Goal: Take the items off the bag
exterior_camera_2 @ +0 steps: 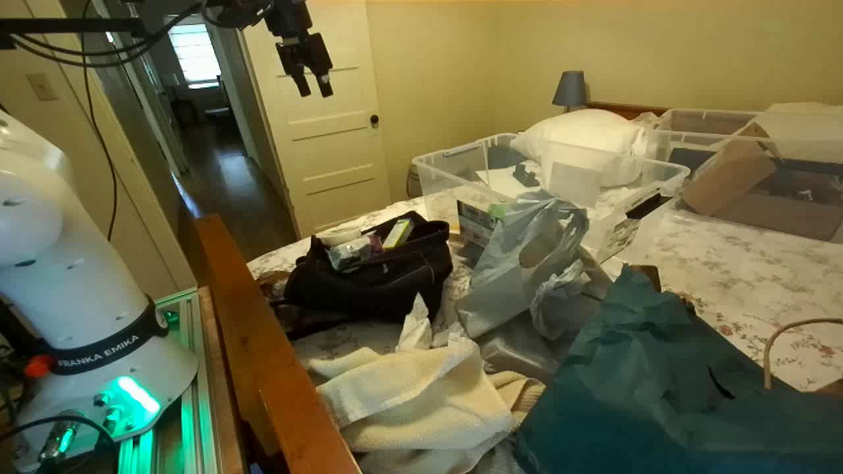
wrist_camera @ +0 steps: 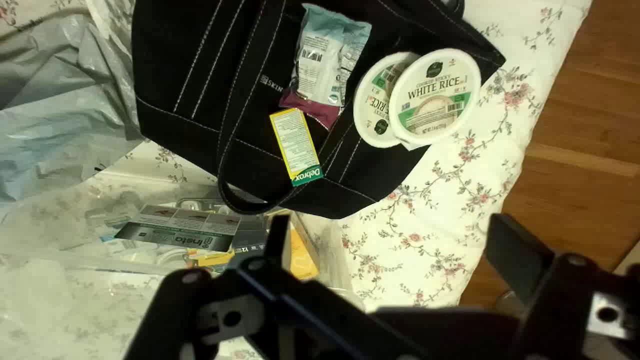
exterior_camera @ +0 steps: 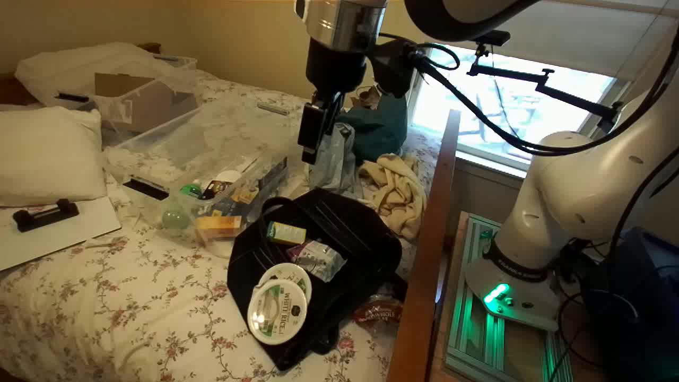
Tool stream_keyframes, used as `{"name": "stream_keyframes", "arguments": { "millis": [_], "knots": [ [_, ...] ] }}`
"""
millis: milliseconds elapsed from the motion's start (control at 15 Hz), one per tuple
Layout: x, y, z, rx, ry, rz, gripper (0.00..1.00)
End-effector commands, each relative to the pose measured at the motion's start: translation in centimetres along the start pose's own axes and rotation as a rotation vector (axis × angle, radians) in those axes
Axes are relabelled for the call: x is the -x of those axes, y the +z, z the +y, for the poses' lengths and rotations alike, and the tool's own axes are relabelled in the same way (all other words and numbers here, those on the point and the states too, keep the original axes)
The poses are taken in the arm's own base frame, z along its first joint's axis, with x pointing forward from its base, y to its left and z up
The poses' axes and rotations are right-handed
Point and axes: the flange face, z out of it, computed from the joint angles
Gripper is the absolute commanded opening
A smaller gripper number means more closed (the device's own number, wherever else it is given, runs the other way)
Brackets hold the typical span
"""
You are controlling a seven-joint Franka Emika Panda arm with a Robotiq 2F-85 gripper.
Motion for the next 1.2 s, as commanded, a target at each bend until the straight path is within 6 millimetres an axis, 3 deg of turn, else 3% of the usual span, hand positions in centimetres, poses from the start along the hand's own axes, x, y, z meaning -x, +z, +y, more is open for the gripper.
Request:
{"name": "stream_keyframes", "arguments": {
  "millis": [0,533,800,1133],
  "knots": [
    [0.0,-0.1,0.0,0.0,0.0,-0.001,1.0],
    [-0.4,0.2,-0.6,0.0,-0.035,-0.008,1.0],
    [-1.2,3.9,-3.0,-0.017,-0.163,-0.102,1.0],
    [-0.6,10.3,-4.6,-0.049,-0.219,-0.212,1.0]
  ]
}}
